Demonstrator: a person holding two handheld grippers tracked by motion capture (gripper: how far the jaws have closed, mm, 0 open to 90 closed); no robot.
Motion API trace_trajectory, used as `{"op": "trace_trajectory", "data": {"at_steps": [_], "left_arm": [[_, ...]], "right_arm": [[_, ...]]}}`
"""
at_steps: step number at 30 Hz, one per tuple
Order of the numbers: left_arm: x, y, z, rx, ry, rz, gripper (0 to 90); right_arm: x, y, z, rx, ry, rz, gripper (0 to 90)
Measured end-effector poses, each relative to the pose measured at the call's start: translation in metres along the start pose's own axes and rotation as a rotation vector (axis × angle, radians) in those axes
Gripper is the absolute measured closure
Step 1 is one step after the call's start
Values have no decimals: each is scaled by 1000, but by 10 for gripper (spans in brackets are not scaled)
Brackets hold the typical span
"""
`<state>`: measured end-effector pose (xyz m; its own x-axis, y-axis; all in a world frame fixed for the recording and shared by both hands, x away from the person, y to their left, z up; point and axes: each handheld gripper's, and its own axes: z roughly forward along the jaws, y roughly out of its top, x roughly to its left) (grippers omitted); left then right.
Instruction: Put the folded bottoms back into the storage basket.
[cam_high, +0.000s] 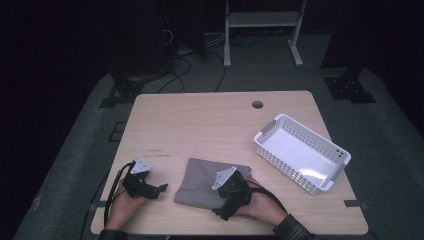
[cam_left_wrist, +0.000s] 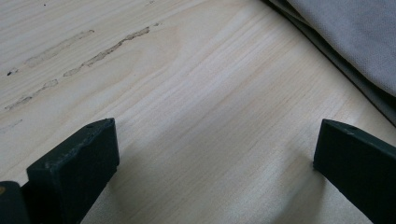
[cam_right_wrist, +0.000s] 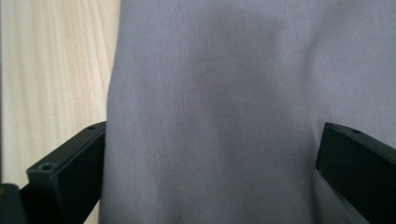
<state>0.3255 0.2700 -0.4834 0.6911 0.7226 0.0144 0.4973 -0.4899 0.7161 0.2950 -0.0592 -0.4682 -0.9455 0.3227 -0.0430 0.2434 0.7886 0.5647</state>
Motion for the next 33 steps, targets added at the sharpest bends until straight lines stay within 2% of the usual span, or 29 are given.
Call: {"op": "trace_trajectory", "data": {"at_steps": [2, 6, 16, 19, 21, 22, 27, 33], "left_arm": [[0, 0, 0, 0, 0, 1, 0], [0, 0, 0, 0, 0, 1, 0], [0, 0, 0, 0, 0, 1, 0], [0, 0, 0, 0, 0, 2, 0], [0, 0, 0, 1, 0, 2, 0], [0, 0, 0, 0, -1, 2, 0], [0, 0, 0, 0, 0, 1, 0], [0, 0, 0, 0, 0, 3, 0]], "right_arm": [[4, 0, 2, 10, -32, -19, 0], [3, 1, 0, 17, -46, -2, 67], [6, 0, -5, -12, -42, -6, 249], [7, -1, -7, -27, -49, -4, 343], [8, -3, -8, -41, -67, -10, 454], [9, -4, -8, -50, -75, -11, 472], [8, -3, -9, -56, -82, 18, 528], [1, -3, -10, -62, -42, 86, 547]]}}
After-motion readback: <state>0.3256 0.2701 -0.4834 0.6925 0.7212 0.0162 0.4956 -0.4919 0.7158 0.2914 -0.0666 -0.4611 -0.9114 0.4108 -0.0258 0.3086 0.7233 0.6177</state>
